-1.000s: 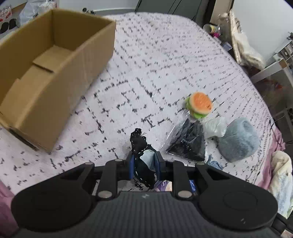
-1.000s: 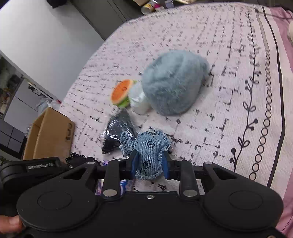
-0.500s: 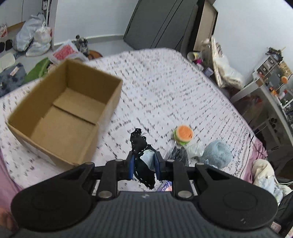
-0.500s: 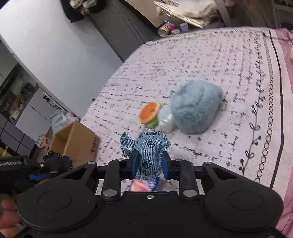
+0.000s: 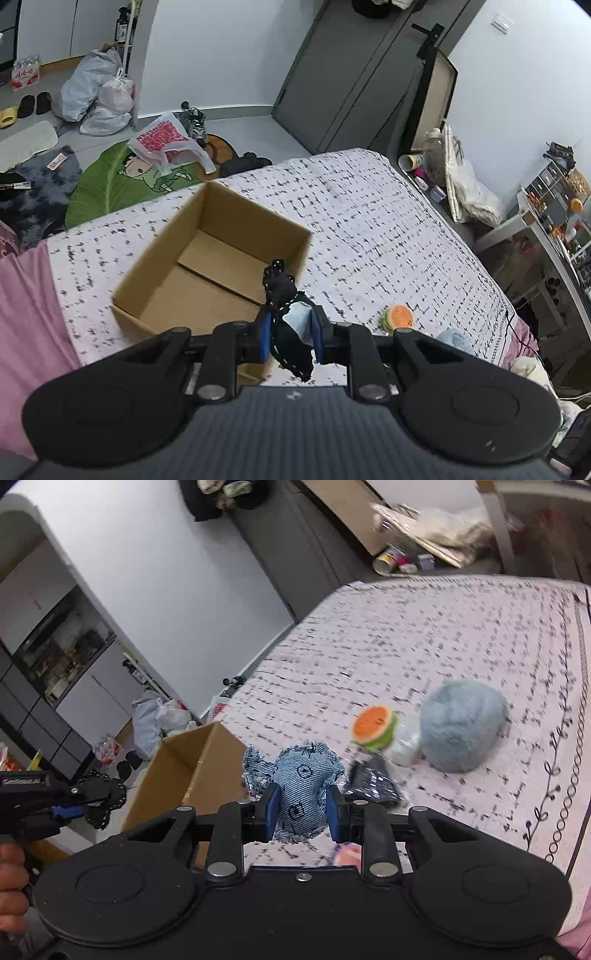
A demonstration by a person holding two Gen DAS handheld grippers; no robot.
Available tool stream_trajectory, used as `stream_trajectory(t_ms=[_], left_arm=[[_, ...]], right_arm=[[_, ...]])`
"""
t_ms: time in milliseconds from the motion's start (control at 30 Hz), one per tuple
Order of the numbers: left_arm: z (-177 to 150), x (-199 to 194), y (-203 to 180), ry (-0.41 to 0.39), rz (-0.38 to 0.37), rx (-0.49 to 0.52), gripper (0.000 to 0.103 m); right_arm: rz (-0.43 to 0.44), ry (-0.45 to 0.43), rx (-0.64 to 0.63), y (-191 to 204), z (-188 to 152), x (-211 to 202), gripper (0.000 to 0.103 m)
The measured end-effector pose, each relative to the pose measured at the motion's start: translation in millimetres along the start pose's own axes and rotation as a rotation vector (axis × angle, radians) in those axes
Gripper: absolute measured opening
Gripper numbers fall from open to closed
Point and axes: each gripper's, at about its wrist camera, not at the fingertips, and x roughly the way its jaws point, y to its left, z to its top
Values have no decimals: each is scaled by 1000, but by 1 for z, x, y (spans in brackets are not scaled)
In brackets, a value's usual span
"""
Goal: Organize soft objects
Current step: 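Close the left tool on the black keychain while the right tool grasps the denim heart, then carry both items into the cardboard box and open both tools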
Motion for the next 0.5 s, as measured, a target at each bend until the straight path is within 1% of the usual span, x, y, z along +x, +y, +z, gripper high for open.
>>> stream_trajectory(t_ms=[200,500], left_arm=[[13,-6,23,-10,10,-6,21],[24,2,60,-9,2,-66,21]], right_arm=[[10,-9,-36,32,6,-6,27],[23,-1,-66,79,7,6,27]])
